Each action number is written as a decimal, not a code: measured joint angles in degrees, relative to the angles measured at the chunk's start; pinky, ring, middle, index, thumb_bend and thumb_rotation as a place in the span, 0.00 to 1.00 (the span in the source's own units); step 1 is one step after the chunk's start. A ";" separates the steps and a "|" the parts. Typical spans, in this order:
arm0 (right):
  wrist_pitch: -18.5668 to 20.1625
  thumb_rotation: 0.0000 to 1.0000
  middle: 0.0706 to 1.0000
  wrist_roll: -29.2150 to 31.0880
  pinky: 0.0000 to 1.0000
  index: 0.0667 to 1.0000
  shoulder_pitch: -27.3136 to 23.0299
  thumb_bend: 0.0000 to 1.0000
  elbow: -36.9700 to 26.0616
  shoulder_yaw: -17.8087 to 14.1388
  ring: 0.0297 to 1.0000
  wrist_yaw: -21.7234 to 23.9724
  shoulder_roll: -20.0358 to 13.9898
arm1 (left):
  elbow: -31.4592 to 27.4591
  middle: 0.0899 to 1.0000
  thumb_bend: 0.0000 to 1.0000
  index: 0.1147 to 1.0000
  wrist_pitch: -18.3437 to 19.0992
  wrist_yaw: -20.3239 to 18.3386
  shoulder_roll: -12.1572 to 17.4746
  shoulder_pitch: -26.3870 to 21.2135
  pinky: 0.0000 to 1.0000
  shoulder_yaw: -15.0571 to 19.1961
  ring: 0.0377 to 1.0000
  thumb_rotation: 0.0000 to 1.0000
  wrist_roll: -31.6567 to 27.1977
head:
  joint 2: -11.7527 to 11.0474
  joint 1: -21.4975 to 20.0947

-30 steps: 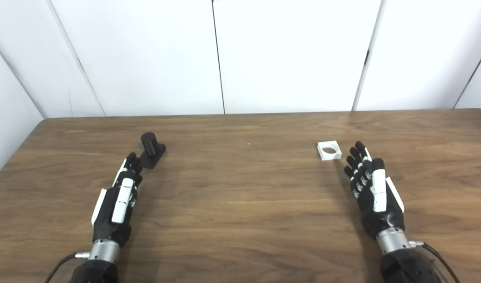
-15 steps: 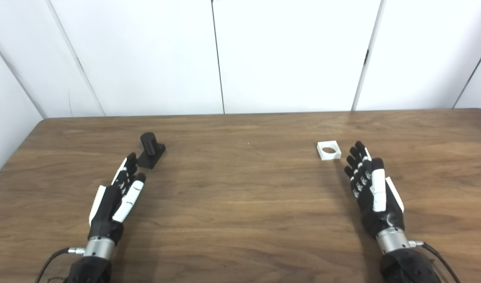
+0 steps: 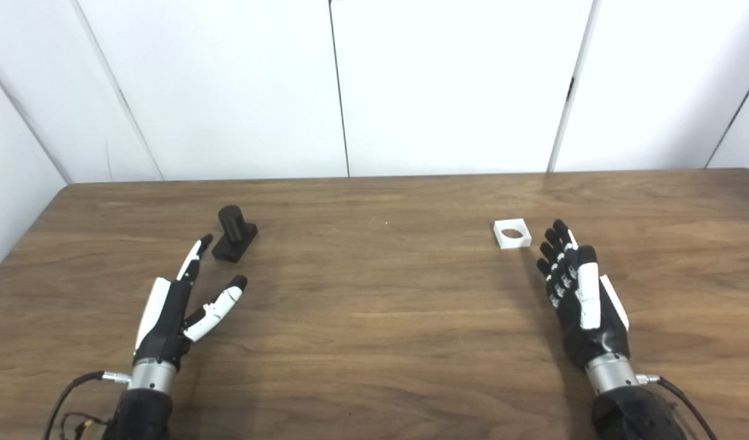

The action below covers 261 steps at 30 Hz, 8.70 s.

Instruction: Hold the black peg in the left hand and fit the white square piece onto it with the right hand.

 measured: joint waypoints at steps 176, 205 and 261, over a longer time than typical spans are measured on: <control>0.84 1.00 1.00 0.36 1.00 1.00 1.64 0.68 -2.33 0.63 1.00 -1.00 0.05 | 14.02 0.87 0.51 0.42 17.69 -0.28 5.52 -17.43 0.92 -11.71 0.96 0.08 8.31 | 2.28 -0.62; 3.01 1.00 1.00 -0.74 1.00 1.00 3.37 0.68 -4.93 1.32 1.00 -1.53 1.13 | -1.76 0.90 0.51 0.43 17.29 -6.31 5.28 -7.32 0.95 -17.02 0.96 0.08 10.09 | 3.96 -1.84; 6.52 1.00 1.00 -1.95 1.00 1.00 5.49 0.68 -9.24 2.43 1.00 -3.71 2.38 | -12.18 0.90 0.51 0.43 14.90 -12.82 1.38 1.91 0.95 -22.49 0.96 0.08 10.89 | 6.77 -5.62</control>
